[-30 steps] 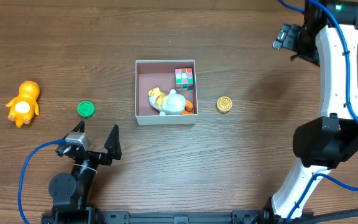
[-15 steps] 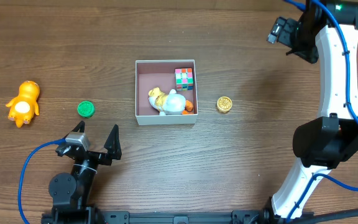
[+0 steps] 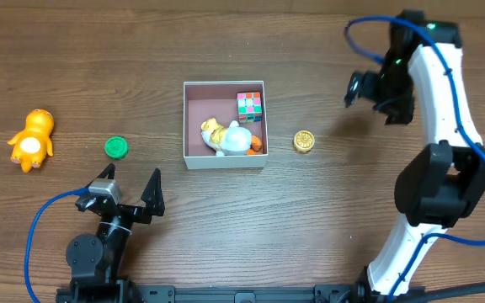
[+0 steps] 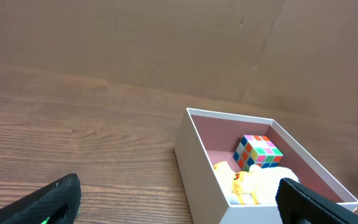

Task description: Pack container

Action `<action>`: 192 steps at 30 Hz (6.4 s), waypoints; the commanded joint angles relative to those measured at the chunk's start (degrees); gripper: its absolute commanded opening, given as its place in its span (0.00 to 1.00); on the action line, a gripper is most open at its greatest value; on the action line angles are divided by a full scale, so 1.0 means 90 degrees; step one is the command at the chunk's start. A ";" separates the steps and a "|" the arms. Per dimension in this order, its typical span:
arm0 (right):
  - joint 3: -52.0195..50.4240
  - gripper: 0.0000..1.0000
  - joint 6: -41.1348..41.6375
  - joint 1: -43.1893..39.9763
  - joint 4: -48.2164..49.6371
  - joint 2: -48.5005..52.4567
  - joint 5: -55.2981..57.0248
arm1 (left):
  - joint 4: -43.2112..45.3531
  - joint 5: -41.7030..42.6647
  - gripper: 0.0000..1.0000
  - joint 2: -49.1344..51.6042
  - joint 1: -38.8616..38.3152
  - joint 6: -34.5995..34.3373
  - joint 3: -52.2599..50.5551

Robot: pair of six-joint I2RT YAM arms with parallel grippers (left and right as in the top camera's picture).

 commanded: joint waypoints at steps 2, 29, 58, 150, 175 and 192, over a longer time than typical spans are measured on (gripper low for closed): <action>-0.0238 1.00 -0.0175 0.0500 0.0177 -0.0019 0.0279 | 0.0005 0.0165 1.00 -0.0053 0.0029 -0.0061 -0.0007; -0.1178 1.00 -0.0114 0.1571 0.1486 -0.0019 0.0294 | 0.0005 0.0165 1.00 -0.0053 0.0029 -0.0061 -0.0007; -0.1972 1.00 -0.0126 0.1756 0.2072 -0.0019 0.0338 | 0.0005 0.0165 1.00 -0.0053 0.0029 -0.0061 -0.0007; -0.2917 0.72 0.0039 0.2135 0.3262 -0.0019 0.0670 | 0.0005 0.0165 1.00 -0.0053 0.0029 -0.0061 -0.0007; -0.2858 0.40 0.0066 0.2137 0.3249 -0.0019 0.0670 | 0.0005 0.0165 1.00 -0.0053 0.0029 -0.0061 -0.0007; -0.0369 0.39 0.0061 0.2203 0.1530 -0.0022 0.0673 | 0.0005 0.0165 1.00 -0.0053 0.0029 -0.0061 -0.0007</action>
